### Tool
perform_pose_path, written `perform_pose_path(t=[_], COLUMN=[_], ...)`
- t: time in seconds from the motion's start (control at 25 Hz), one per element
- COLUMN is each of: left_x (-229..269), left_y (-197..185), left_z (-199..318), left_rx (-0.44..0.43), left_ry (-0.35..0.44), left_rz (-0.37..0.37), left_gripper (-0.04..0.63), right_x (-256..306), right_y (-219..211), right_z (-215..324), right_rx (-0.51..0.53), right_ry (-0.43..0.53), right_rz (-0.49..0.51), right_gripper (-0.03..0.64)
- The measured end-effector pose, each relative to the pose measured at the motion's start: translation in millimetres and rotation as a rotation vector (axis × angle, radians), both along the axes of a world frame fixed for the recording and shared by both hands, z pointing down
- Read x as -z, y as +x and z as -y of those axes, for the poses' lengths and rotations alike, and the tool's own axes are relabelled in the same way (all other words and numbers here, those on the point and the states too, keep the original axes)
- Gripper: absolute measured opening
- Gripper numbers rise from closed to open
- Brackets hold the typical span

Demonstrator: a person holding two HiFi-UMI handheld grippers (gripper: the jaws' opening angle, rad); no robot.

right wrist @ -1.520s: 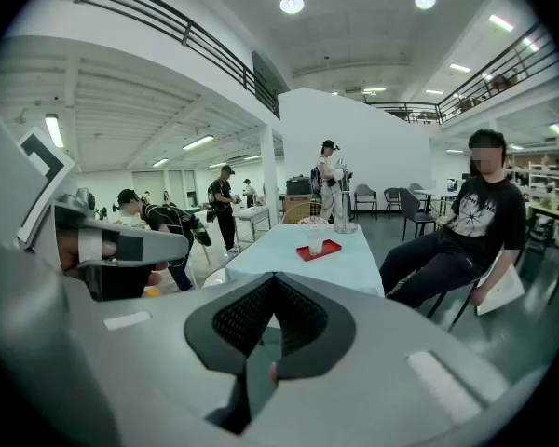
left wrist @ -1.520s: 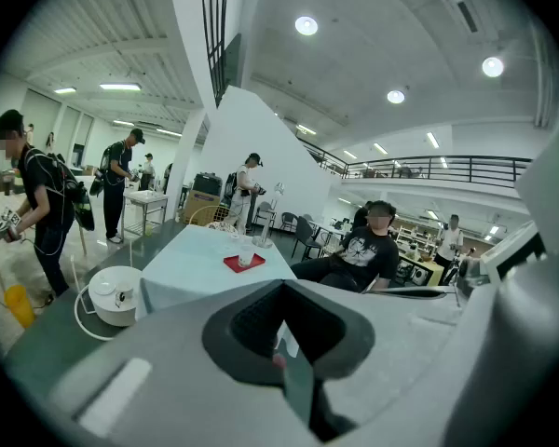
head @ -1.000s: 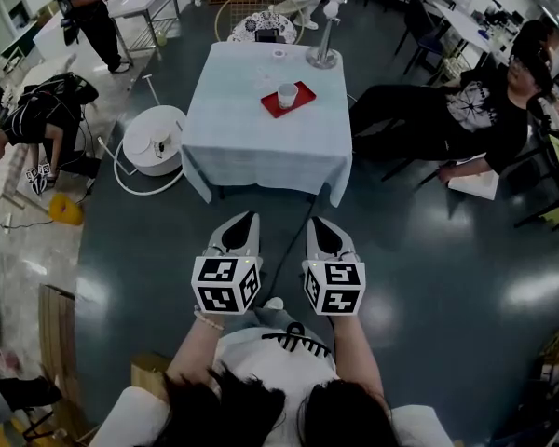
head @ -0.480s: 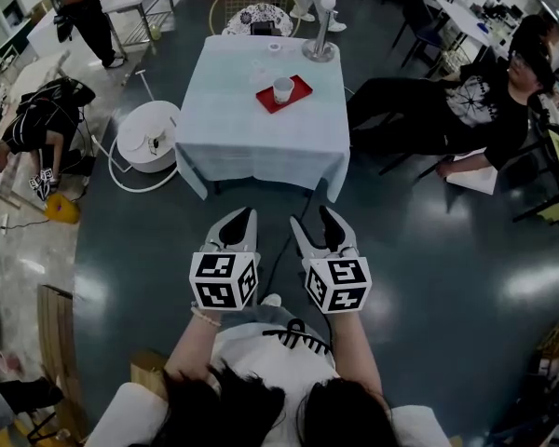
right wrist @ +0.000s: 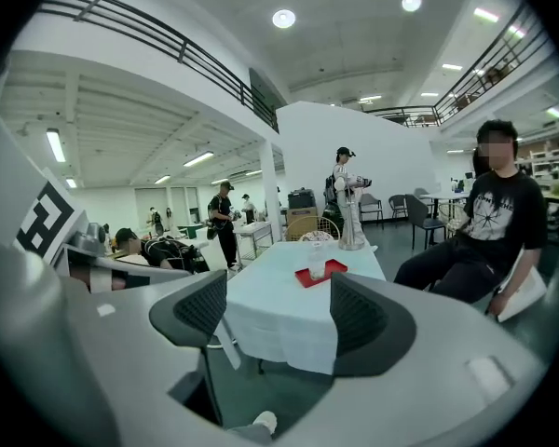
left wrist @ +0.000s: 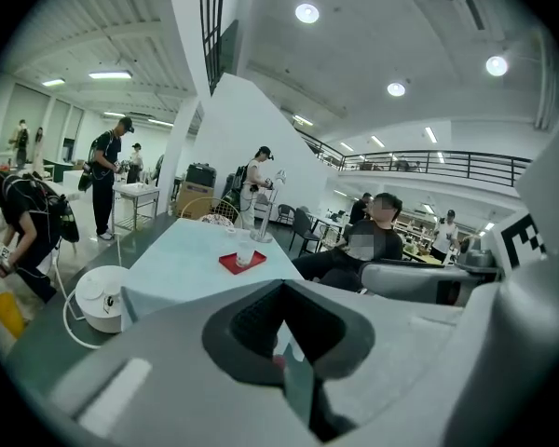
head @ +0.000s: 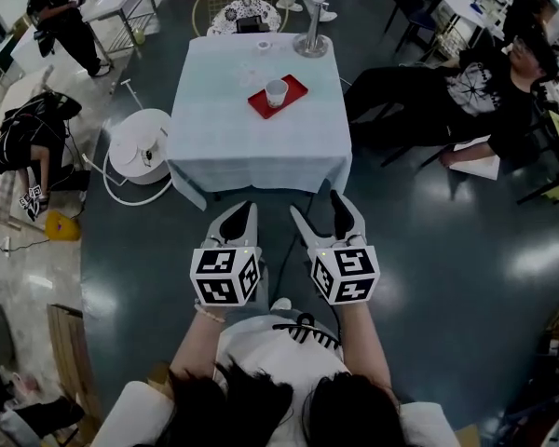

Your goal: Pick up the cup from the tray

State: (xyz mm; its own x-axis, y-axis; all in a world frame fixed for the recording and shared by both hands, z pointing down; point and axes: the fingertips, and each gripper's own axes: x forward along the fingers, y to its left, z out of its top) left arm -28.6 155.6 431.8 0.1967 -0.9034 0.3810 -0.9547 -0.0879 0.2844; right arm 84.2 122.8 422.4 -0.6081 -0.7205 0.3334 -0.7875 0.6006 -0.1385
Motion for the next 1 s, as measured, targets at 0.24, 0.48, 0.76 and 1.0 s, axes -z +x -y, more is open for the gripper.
perform_pose_path(t=[0.24, 0.48, 0.76, 1.0], left_x=[-13, -16, -14, -15], left_y=[-27, -49, -83, -107], left_z=[53, 109, 171, 212], left_rx=[0.008, -0.033, -0.063, -0.100], left_ry=[-0.042, -0.065, -0.073, -0.089], left_rz=[-0.015, 0.014, 0.007, -0.001], left_gripper=[0.000, 0.000, 0.000, 0.000], right_x=[-7, -3, -10, -3], right_y=[-27, -58, -87, -113], right_z=[52, 111, 167, 205], right_rx=[-0.018, -0.017, -0.012, -0.050], right_ry=[-0.019, -0.012, -0.043, -0.034], right_rz=[-0.005, -0.006, -0.070, -0.023], right_gripper=[0.368, 0.373, 0.382, 0.393])
